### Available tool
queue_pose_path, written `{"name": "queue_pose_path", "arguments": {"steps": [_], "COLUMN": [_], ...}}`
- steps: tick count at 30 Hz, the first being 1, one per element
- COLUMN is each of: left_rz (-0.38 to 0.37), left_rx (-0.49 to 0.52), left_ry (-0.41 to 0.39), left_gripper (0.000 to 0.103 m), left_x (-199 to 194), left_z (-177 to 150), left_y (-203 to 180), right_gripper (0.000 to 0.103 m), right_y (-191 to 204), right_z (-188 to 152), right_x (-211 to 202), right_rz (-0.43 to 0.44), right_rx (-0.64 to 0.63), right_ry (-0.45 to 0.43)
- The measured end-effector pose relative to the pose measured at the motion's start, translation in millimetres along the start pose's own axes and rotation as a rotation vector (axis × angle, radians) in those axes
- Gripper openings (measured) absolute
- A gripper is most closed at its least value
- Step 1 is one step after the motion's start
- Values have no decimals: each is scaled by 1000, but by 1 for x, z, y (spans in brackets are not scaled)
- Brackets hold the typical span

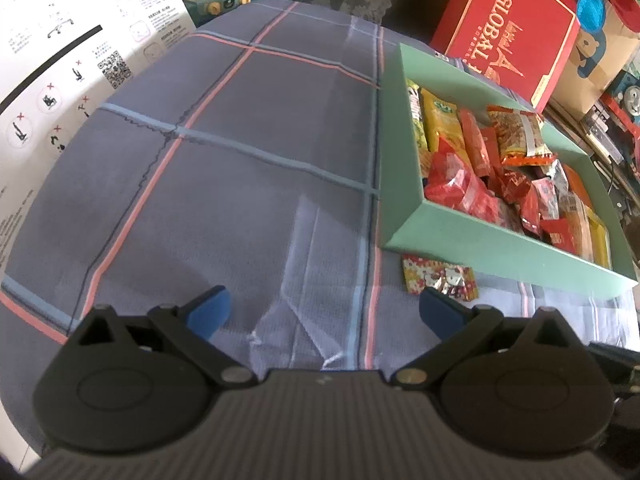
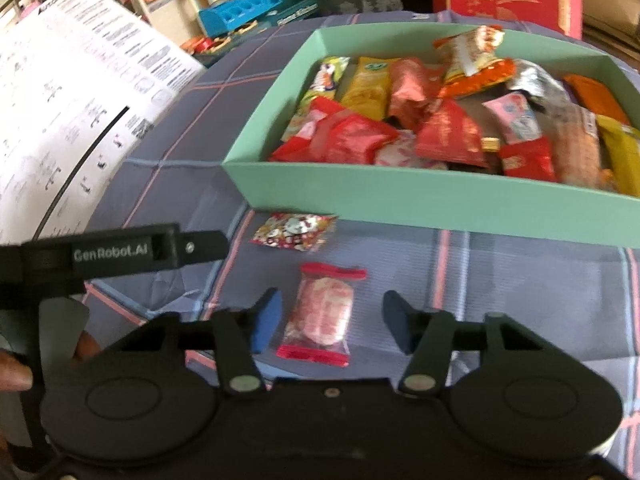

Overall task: Organize snacks
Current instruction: 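Grasp the pink candy in clear wrap with the right tool while the left tool grasps the Hello Kitty packet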

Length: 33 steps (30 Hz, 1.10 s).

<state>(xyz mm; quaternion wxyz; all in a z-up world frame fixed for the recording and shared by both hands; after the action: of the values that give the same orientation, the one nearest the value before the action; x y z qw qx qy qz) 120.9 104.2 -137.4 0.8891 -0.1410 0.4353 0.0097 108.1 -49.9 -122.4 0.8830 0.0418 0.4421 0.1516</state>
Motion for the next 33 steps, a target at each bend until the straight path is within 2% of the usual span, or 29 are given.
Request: {"name": "queue_pose_path", "arguments": {"steps": [4, 8, 11, 16, 20, 26, 33], "left_rz": [2, -9, -24, -47, -64, -49, 9], "left_rx": [7, 20, 41, 103, 120, 172, 240], "left_ry": [4, 11, 17, 23, 38, 30, -4], "left_gripper": [103, 103, 103, 103, 100, 91, 60], "left_x": [4, 9, 13, 21, 30, 35, 33], "left_z": [1, 3, 4, 5, 1, -1, -1], "left_y": [-4, -16, -29, -59, -78, -93, -94], "right_gripper": [45, 32, 30, 30, 29, 29, 29], "right_y": [6, 9, -2, -41, -54, -65, -73], "right_z": [-4, -8, -8, -9, -13, -16, -15], "right_x": [10, 9, 6, -5, -10, -16, -19], "right_rz": [-6, -34, -62, -97, -96, -65, -69], "right_rx": [-63, -152, -150, -55, -18, 33, 61], "right_ry": [14, -2, -12, -24, -32, -33, -46]}}
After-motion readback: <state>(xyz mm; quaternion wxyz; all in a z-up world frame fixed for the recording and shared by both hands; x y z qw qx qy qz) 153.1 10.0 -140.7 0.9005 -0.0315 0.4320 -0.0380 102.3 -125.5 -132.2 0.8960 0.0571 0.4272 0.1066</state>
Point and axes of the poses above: each gripper's, at about its wrist camera, not at the fingertips, and x roughly the way its jaws point, y to its left, z to its top, the point moved 9 cm from there along x, roughly the way its jaws point, and after that the axes turned 6 degrees about -y, right-handed, at the moved point
